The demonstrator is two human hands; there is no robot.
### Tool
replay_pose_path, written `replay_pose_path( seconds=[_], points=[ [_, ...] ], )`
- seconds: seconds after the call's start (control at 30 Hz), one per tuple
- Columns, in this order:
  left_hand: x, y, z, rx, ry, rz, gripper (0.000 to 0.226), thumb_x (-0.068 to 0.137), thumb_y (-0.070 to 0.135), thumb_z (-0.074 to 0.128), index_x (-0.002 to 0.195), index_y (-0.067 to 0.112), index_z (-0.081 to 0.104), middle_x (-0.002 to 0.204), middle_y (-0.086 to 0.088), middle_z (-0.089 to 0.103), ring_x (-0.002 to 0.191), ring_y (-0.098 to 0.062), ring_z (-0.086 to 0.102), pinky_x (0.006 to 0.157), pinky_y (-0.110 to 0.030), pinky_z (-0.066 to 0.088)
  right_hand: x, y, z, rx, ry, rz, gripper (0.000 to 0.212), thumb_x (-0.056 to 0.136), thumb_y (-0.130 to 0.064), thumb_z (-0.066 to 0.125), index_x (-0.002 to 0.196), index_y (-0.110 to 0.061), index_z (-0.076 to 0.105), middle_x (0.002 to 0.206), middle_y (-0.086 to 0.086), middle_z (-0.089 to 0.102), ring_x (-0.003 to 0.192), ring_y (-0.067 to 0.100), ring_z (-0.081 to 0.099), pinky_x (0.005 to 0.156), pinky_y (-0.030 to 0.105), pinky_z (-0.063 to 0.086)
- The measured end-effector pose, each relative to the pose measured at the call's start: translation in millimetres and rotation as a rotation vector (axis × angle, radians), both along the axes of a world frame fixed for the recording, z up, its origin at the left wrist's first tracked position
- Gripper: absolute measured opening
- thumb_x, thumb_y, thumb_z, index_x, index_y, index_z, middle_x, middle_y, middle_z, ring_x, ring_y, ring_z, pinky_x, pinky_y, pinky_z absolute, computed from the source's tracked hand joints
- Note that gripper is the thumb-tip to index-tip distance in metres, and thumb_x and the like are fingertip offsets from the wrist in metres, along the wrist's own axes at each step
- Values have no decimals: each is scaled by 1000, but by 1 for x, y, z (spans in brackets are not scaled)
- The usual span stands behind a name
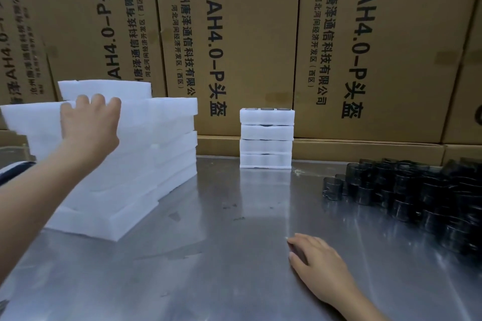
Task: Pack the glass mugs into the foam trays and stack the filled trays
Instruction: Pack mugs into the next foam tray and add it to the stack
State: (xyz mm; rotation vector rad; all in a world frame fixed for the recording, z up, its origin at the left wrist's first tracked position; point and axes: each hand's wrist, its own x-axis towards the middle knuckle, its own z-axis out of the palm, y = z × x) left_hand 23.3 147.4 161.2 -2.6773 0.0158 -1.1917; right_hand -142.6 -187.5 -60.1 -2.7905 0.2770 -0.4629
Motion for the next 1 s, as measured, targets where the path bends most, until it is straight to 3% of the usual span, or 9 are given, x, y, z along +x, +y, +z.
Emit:
replay_pose_path(
  seconds=[0.17,0.27,0.43,0.5,0.57,0.73,0.83,0.9,1.0],
  points=[
    [-61,-18,-5,-87,-211,-215,58,66,16,76,117,0,54,98,-27,57,90,-45,52,89,-59,35,1,-1,-2,11,-11,6,39,97,-45,37,136,-39,41,147,-21,34,136,3,27,110,21,21],
    [-122,-45,-34,-87,-329,-448,61,70,21,69,125,1,52,94,-24,55,78,-42,52,71,-51,40,3,-4,-6,53,-49,8,38,95,-42,44,132,-34,46,140,-17,44,131,6,37,107,22,28],
    [-194,-115,-92,81,-274,-799,57,68,26,62,120,5,62,84,-11,60,62,-31,52,60,-38,37,-1,-5,5,699,-308,-11,10,94,-23,56,94,-24,66,85,-6,70,81,10,64,77,27,50],
    [-199,-146,-115,107,-230,-863,43,75,27,63,114,9,68,79,-5,63,58,-25,55,55,-30,42,-5,-7,12,873,-430,-69,31,98,-19,48,69,-19,61,56,0,63,52,7,57,52,19,44],
    [-194,-174,-134,83,-107,-873,55,57,34,78,107,13,72,75,0,62,56,-20,56,53,-24,42,-7,-14,19,959,-479,-179,43,101,-31,39,66,-15,58,43,1,55,38,6,48,42,18,36],
    [-181,-229,-177,94,136,-845,70,41,47,81,102,15,74,72,6,60,55,-12,56,51,-19,41,-7,-30,25,1300,-264,-161,52,87,-64,43,71,-15,49,41,-5,40,30,8,36,34,16,27],
    [-184,-243,-197,9,224,-960,80,52,62,66,115,13,68,80,10,60,61,-8,58,54,-16,43,-6,-38,22,1321,-202,-171,34,84,-50,60,90,-19,48,60,-7,45,35,2,44,33,16,32],
    [-182,-240,-199,-73,210,-1060,68,67,63,54,117,17,64,85,9,61,67,-11,60,59,-19,47,-6,-46,19,1325,-207,-195,38,84,-47,59,114,-26,47,80,-3,51,52,6,54,42,19,39],
    [-165,-228,-188,-278,145,-1170,46,81,52,47,107,20,66,98,4,65,85,-17,62,76,-29,47,-8,-59,22,1216,-321,-235,32,89,-43,57,115,-26,50,103,-1,59,78,11,59,61,25,47]
  ],
)
